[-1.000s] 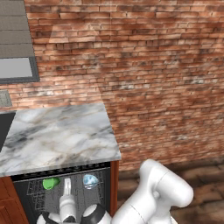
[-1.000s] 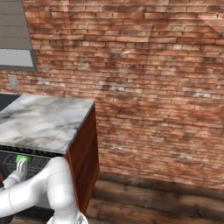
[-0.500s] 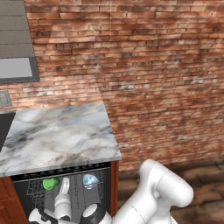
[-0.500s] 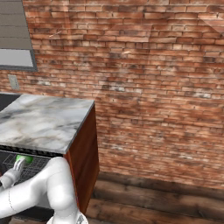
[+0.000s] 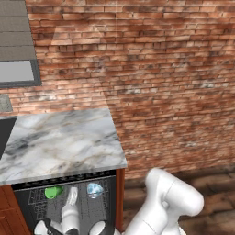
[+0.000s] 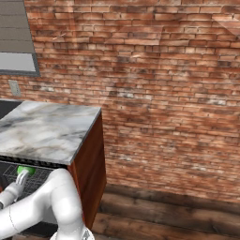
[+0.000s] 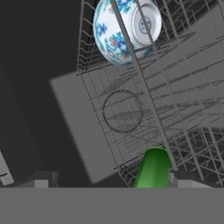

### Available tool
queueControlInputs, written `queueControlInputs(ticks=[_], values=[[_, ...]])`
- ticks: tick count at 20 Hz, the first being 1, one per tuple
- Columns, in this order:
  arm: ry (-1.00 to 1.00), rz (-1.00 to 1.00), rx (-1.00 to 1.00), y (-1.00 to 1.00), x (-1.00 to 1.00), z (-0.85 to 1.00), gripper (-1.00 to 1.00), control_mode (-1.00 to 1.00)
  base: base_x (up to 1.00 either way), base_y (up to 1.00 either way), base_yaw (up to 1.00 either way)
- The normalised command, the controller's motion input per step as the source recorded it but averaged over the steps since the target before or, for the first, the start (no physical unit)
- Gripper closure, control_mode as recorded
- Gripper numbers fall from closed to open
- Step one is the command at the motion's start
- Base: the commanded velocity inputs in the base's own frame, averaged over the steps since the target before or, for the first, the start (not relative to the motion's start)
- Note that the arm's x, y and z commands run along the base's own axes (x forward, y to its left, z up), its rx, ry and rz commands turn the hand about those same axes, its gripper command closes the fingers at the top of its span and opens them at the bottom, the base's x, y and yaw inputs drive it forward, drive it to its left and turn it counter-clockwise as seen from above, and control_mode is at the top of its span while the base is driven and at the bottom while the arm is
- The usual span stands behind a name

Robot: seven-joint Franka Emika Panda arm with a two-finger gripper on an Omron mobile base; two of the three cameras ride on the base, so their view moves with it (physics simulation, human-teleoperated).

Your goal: Pick up the cup and bowl from the counter, place them in the dishwasher, and close the dishwasher door.

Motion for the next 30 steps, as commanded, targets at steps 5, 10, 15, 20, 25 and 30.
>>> queueControlInputs(ticks=[5, 10, 15, 20, 25, 30], values=[[-0.06, 0.0, 0.04, -0.2, -0.26, 0.0, -1.0, -1.0, 0.0, 0.0, 0.0], [-0.08, 0.0, 0.1, -0.22, -0.32, 0.01, -1.0, -1.0, 0.0, 0.0, 0.0], [-0.1, 0.0, 0.24, -0.16, -0.42, 0.13, -1.0, -1.0, 0.0, 0.0, 0.0], [-0.08, 0.0, 0.26, -0.04, -0.48, 0.19, -1.0, -1.0, 0.0, 0.0, 0.0], [-0.01, 0.0, 0.09, 0.04, -0.33, 0.01, -1.0, -1.0, 0.0, 0.0, 0.0], [0.0, 0.0, 0.0, 0.25, -0.35, 0.0, -1.0, -1.0, 0.0, 0.0, 0.0]])
